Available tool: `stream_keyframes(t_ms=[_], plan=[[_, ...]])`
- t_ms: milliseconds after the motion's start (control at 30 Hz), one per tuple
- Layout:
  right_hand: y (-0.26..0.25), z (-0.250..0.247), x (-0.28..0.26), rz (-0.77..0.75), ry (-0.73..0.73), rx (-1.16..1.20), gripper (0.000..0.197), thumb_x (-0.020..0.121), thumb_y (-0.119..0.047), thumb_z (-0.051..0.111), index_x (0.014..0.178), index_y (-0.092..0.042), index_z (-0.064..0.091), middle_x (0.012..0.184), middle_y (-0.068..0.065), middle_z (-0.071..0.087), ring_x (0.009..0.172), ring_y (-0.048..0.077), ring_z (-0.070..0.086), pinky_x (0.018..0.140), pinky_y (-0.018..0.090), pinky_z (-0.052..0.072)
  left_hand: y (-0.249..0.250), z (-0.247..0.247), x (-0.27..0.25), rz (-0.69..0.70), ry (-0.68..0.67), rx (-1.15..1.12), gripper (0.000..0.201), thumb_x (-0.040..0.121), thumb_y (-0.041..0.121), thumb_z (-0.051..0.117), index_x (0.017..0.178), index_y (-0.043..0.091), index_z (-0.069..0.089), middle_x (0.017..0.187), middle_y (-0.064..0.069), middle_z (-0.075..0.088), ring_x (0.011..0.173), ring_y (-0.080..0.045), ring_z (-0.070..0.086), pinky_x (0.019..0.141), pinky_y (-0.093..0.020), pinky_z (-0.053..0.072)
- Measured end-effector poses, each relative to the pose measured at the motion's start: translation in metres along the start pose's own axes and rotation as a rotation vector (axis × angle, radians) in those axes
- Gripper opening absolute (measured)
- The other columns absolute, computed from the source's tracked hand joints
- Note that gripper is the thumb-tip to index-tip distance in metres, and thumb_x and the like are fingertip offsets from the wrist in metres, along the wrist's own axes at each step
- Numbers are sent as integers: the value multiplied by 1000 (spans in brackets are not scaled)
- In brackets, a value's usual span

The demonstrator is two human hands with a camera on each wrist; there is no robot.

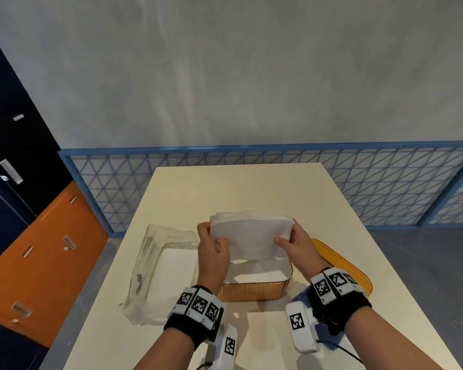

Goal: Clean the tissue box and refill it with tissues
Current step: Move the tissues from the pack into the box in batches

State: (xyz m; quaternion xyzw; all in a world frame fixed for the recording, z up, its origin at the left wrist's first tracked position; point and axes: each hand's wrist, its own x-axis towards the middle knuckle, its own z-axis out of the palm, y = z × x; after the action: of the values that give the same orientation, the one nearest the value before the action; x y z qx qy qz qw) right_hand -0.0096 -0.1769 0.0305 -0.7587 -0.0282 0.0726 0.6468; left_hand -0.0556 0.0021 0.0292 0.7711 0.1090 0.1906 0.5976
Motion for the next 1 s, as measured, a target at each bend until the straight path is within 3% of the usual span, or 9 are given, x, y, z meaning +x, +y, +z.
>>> stream_keyframes(t_ms=[167,267,367,467,600,667,867,933,1000], plan=[[16,-1,-8,26,-3,-100,35,84,10,51,99,-21,45,91,1,53,92,23,53,74,29,49,-18,5,-10,-87,59,-33,58,82,-13,37,124,25,27,97,-8,55,79,-27,57,71,-35,48],[17,5,-7,42,17,-105,32,85,9,50,107,-14,44,94,3,54,92,20,52,72,21,46,-25,11,-10,-156,85,-65,61,81,-15,34,131,20,29,98,-8,57,80,-29,56,69,-33,47],[10,8,-6,7,31,-82,28,85,7,50,100,-17,48,89,1,56,82,11,53,68,21,45,-20,13,-8,-157,102,-72,51,81,-16,32,116,21,38,88,1,53,74,-18,53,61,-23,44],[10,5,-9,14,44,-45,33,85,8,51,91,-24,47,87,2,55,81,15,53,67,25,46,-21,12,-8,-144,113,-83,48,81,-15,34,111,22,38,95,0,53,81,-15,54,68,-22,46],[13,7,-10,96,6,-124,30,90,1,50,111,-19,41,102,6,53,96,19,51,73,23,45,-29,15,-12,-177,-40,36,49,76,11,38,120,29,30,111,-5,52,102,-30,54,95,-48,46],[7,10,-6,113,8,-192,29,94,-5,46,119,-17,39,107,6,50,99,19,48,77,26,42,-26,19,-9,-177,-76,103,48,81,10,38,126,22,28,111,-6,51,104,-30,53,98,-53,42],[8,8,12,188,56,-447,36,94,-10,46,129,-3,42,126,16,54,113,29,53,90,32,44,-16,18,4,-327,-20,335,56,89,-1,38,137,21,20,80,0,60,71,-19,52,92,-35,26],[13,9,14,234,18,-539,38,93,-9,48,130,-2,42,129,17,55,117,31,54,92,32,44,-15,16,4,-407,-110,484,67,88,-1,39,144,23,12,72,2,53,69,-17,49,98,-38,25],[16,11,15,254,-7,-608,40,93,-9,50,131,-4,41,129,16,57,117,31,55,93,32,45,-17,15,6,-427,-197,643,76,88,-1,41,149,25,4,83,-1,57,78,-19,53,108,-47,21]])
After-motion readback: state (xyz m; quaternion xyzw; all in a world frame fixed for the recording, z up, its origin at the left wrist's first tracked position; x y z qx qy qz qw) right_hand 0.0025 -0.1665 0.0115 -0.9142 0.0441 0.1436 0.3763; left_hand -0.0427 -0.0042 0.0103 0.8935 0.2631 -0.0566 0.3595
